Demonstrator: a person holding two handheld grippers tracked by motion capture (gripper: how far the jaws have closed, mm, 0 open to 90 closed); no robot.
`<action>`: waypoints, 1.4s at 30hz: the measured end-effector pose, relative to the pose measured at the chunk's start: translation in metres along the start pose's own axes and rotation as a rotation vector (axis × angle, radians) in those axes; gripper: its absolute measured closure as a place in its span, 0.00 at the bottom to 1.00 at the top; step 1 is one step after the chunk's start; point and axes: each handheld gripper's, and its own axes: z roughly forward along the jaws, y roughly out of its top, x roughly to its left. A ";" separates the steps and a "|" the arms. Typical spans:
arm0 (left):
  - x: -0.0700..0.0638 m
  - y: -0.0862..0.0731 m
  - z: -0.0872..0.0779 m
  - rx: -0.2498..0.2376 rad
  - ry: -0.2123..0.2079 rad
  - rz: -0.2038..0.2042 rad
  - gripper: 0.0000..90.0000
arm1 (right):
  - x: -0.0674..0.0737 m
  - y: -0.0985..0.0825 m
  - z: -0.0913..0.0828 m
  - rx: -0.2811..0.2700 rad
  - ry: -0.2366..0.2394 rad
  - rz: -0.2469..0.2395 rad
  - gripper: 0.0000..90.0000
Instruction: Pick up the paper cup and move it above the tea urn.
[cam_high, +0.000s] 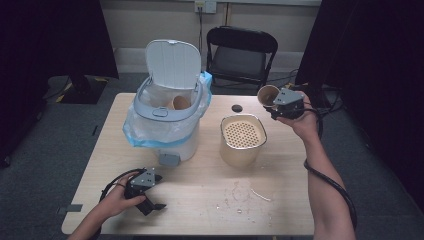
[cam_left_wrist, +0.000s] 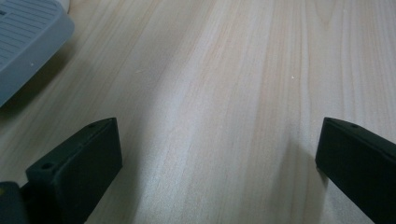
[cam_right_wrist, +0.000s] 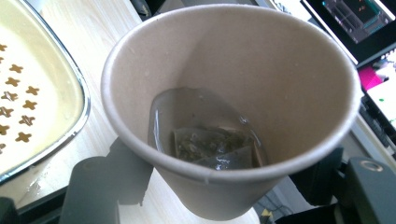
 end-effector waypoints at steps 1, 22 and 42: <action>0.000 0.000 0.000 0.000 0.000 0.000 0.00 | 0.001 0.002 0.000 0.003 -0.007 -0.015 0.37; 0.000 0.000 0.000 -0.001 0.001 0.001 0.00 | 0.020 0.032 -0.017 0.107 -0.144 -0.382 0.37; 0.000 0.000 0.000 0.000 0.001 0.001 0.00 | 0.072 0.064 -0.023 0.188 -0.562 -1.173 0.38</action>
